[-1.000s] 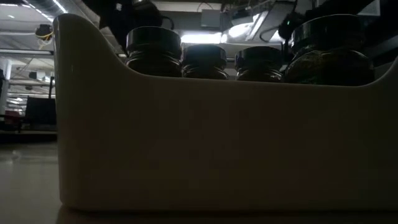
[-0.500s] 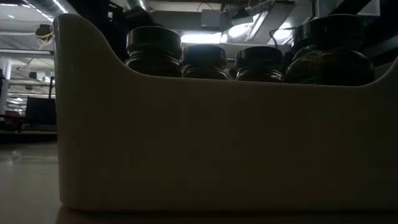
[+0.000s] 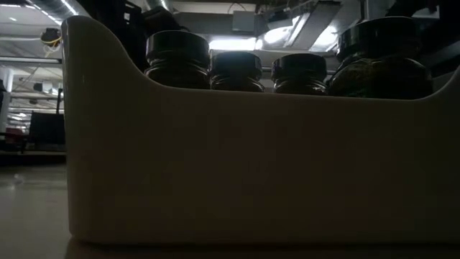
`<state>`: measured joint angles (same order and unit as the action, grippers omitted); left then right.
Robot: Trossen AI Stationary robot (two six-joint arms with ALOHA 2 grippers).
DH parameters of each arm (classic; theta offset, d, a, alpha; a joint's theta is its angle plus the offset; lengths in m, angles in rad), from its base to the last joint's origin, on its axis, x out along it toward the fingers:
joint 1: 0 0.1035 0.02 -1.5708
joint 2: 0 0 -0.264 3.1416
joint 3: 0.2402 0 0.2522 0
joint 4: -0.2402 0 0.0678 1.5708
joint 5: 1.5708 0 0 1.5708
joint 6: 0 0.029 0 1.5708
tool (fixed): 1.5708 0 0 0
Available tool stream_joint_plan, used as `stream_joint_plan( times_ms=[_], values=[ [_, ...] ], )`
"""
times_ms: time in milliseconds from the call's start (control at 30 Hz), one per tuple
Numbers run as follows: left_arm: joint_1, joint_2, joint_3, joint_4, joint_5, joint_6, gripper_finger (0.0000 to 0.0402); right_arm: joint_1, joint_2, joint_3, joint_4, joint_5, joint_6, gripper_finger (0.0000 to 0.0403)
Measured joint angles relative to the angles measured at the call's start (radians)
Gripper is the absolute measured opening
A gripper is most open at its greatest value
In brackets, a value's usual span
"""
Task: Sort spices by type
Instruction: Put the orange seasoning bag into the top white bin
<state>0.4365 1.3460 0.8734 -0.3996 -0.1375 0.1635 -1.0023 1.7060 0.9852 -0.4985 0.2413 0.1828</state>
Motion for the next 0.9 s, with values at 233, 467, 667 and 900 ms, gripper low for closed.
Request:
stream_joint_plan(
  times_ms=[233,467,667,900],
  values=[
    [-0.036,0.000,0.000,0.000,0.000,-0.005,0.0255,0.001,0.062,0.001,0.023,0.010,-0.028,0.0306],
    [-0.068,0.000,0.000,0.001,0.000,-0.020,0.0255,0.007,0.063,0.001,-0.002,-0.014,-0.072,0.0178],
    [-0.093,0.000,0.000,0.012,0.000,-0.041,0.0255,0.095,0.048,-0.001,-0.048,0.025,-0.130,0.0100],
    [-0.121,0.001,0.001,0.031,0.000,-0.073,0.0255,0.225,-0.015,-0.002,-0.081,0.031,-0.134,0.0104]
  ],
)
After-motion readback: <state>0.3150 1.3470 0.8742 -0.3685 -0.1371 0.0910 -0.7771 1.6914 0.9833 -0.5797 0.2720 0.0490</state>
